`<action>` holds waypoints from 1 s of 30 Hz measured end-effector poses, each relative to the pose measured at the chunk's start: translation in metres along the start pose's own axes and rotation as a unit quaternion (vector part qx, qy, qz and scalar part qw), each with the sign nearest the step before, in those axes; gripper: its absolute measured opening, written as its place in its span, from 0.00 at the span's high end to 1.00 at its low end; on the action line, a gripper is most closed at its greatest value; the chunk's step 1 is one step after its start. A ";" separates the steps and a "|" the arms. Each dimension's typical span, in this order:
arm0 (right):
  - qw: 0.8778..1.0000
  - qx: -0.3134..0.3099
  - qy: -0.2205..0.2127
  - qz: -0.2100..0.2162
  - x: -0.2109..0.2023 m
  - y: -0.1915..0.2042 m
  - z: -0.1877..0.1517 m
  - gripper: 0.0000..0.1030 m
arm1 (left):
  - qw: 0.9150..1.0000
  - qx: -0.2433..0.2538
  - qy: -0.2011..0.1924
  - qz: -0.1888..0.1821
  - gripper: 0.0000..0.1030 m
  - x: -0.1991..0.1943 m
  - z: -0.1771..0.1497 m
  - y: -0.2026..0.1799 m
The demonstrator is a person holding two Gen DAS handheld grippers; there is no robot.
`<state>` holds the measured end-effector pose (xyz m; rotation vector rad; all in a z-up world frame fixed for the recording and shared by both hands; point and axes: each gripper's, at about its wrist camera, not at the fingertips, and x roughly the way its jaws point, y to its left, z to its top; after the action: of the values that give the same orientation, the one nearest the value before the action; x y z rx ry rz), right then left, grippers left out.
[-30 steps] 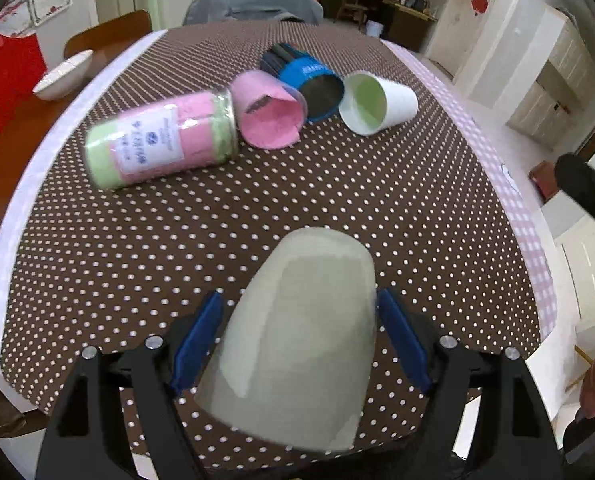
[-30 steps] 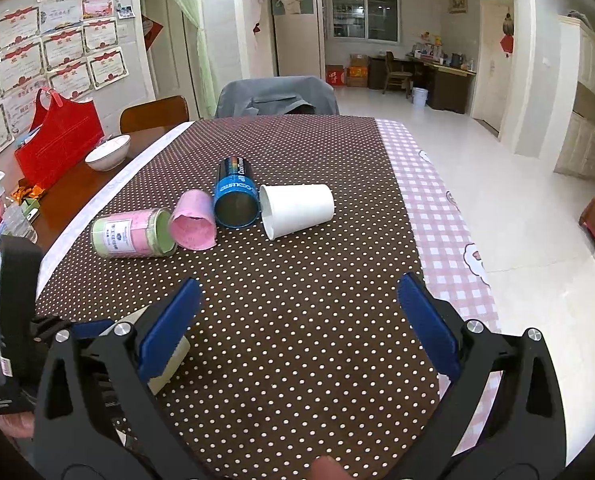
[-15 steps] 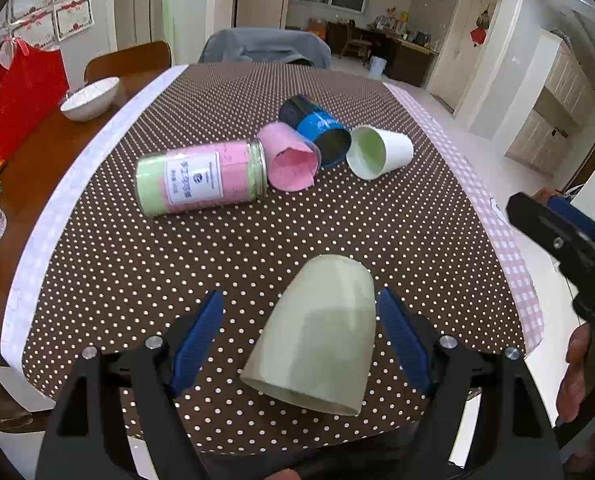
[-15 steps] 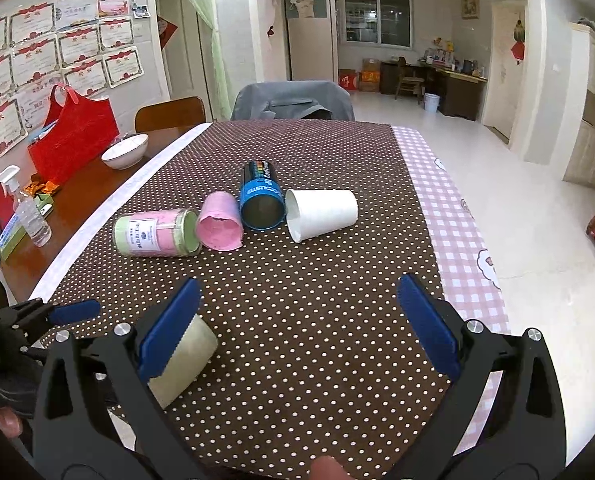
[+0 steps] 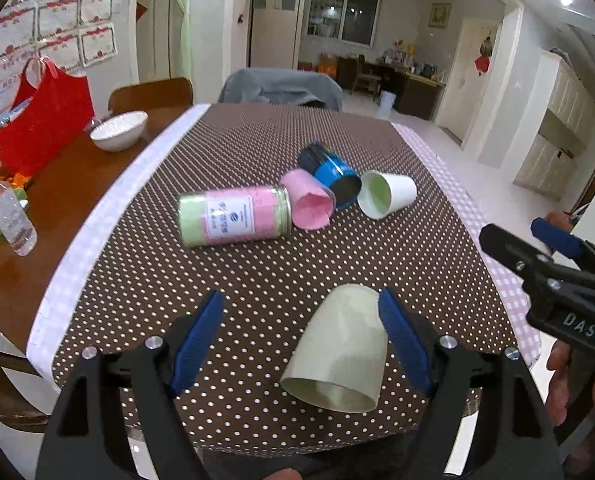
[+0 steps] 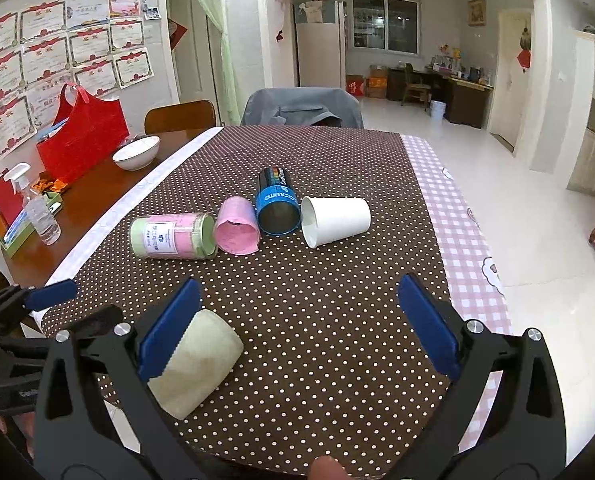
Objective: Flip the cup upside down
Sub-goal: 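Close the right gripper on the cup while the left gripper opens and releases it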
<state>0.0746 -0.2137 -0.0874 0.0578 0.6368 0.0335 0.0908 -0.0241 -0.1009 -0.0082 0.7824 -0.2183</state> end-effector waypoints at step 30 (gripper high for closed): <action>0.966 0.097 0.219 0.096 0.079 0.041 -0.018 0.06 | 0.994 -0.038 -0.084 0.066 0.23 -0.013 -0.007 0.061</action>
<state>0.1267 -0.1680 -0.1463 0.3090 1.0749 0.1745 0.0885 0.0388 -0.1021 -0.0450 0.6206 -0.0605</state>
